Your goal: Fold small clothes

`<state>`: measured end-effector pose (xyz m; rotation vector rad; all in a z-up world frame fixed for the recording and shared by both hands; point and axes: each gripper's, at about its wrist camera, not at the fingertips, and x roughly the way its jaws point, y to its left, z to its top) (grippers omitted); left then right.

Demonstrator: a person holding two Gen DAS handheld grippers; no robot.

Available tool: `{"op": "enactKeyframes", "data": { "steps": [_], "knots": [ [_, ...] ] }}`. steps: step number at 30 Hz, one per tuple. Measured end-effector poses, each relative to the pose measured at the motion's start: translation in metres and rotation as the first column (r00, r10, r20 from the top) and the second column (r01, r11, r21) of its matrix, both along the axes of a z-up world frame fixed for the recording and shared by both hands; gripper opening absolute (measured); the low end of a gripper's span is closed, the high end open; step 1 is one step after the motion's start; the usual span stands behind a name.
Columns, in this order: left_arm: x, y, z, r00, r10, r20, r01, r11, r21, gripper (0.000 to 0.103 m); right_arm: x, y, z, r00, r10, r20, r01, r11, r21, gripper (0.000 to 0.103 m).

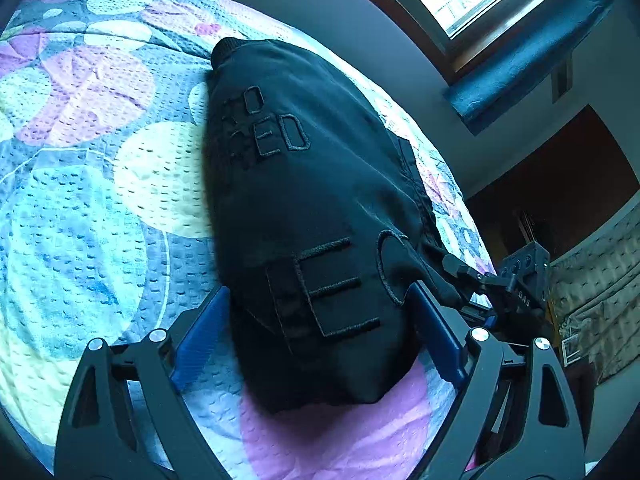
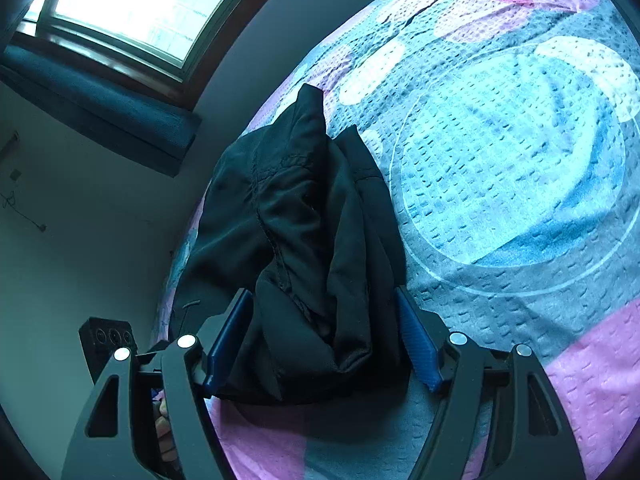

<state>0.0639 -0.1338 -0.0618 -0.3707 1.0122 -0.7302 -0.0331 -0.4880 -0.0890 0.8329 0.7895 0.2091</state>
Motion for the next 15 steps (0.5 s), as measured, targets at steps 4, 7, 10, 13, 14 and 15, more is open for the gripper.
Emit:
{"op": "enactKeyframes", "data": {
  "steps": [4,7,10,13,14,15],
  "knots": [
    [-0.004,-0.007,0.002,0.999,0.001,0.05,-0.004,0.998,0.062,0.074,-0.001,0.007,0.0,1.0,0.018,-0.021,-0.019,0.999,-0.05,0.045],
    [-0.004,-0.005,0.008,0.998,0.007,0.059,-0.01,0.998,0.066,0.068,-0.006,0.007,0.003,1.0,0.014,-0.002,-0.014,1.0,-0.014,0.039],
    [-0.004,0.005,0.011,0.997,0.006,0.077,-0.011,0.998,0.069,0.065,-0.012,0.015,0.012,0.999,0.04,0.025,-0.04,0.999,-0.006,0.035],
    [-0.005,0.011,0.006,0.994,-0.03,0.109,0.023,0.997,0.069,0.062,-0.01,0.024,0.009,0.997,0.073,0.019,-0.073,0.997,-0.026,0.035],
    [-0.006,0.011,0.003,0.993,-0.038,0.115,0.031,0.997,0.068,0.062,-0.009,0.025,0.004,0.997,0.079,0.011,-0.078,0.996,-0.042,0.035],
    [-0.006,0.01,0.001,0.991,-0.042,0.125,0.033,0.997,0.072,0.063,-0.009,0.025,0.001,0.997,0.081,0.007,-0.081,0.996,-0.042,0.037]
  ]
}}
